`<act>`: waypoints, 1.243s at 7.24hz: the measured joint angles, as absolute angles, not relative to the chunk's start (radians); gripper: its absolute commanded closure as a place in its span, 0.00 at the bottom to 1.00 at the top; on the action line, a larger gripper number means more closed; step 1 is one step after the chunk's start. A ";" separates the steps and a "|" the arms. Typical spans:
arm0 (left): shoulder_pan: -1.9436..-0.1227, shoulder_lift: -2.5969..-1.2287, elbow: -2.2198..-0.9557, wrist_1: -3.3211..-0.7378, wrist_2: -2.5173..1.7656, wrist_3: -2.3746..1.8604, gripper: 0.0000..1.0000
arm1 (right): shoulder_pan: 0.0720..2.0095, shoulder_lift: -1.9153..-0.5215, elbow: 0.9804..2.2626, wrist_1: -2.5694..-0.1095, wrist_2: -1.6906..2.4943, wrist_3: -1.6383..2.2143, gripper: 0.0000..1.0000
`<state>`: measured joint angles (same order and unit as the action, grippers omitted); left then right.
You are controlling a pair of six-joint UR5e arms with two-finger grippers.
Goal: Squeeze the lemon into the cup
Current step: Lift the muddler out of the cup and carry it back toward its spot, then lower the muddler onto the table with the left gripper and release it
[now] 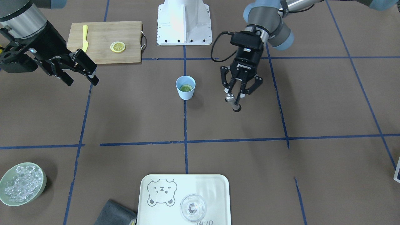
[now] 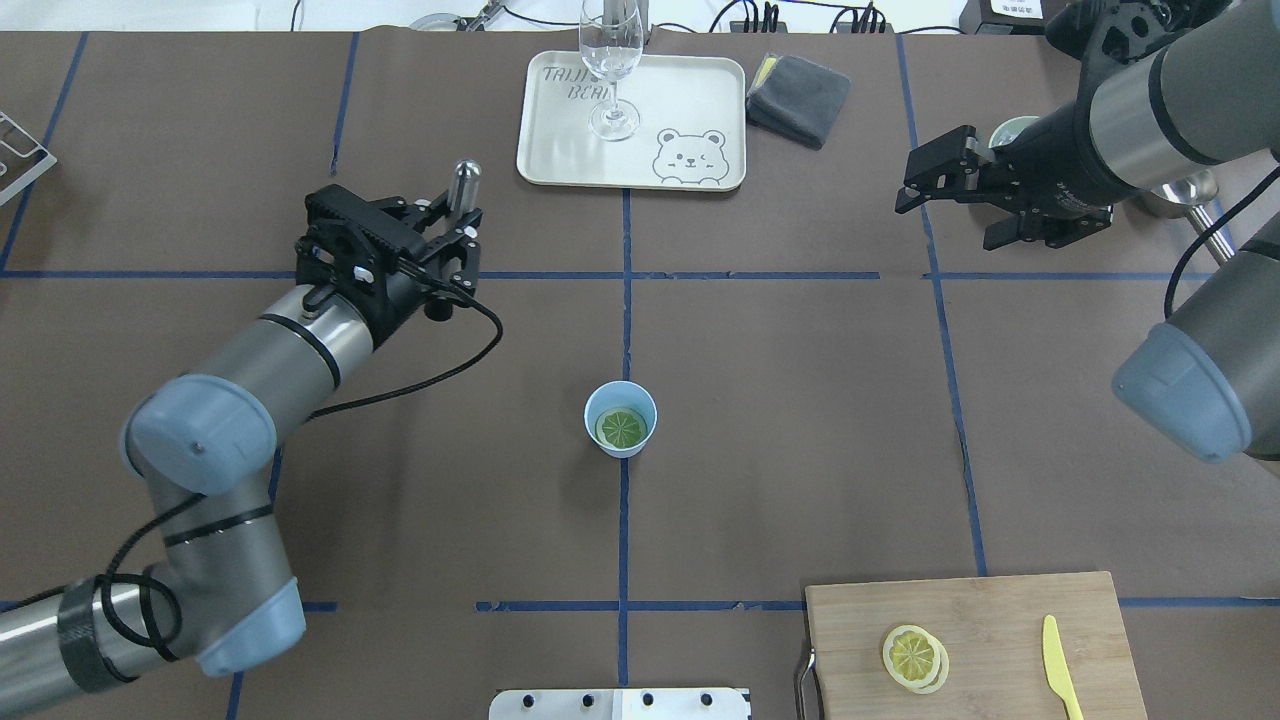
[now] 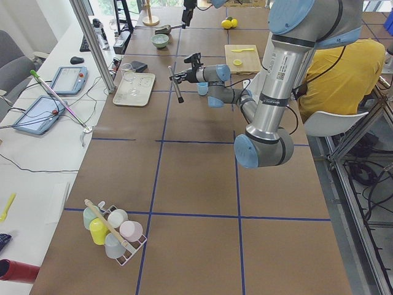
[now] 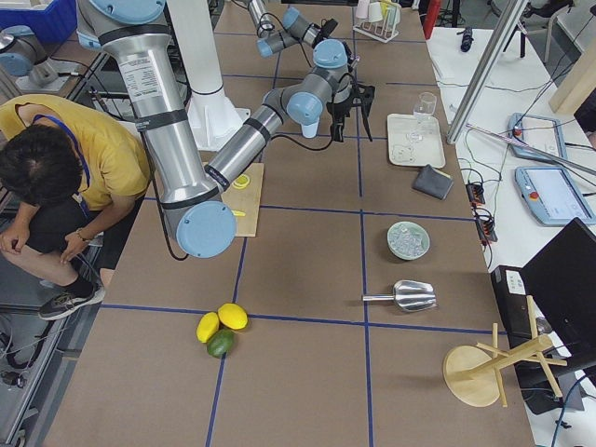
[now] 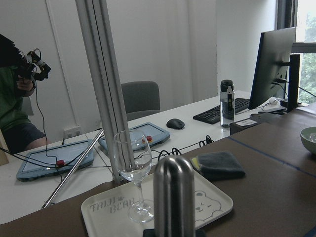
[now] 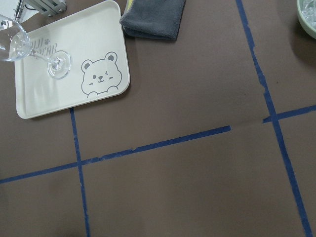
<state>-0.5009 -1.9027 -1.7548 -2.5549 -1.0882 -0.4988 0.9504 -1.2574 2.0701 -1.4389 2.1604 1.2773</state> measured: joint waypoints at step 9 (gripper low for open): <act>-0.918 -1.565 -1.751 -2.146 -1.824 -0.501 1.00 | 0.948 -1.261 2.078 -1.437 2.160 1.286 0.00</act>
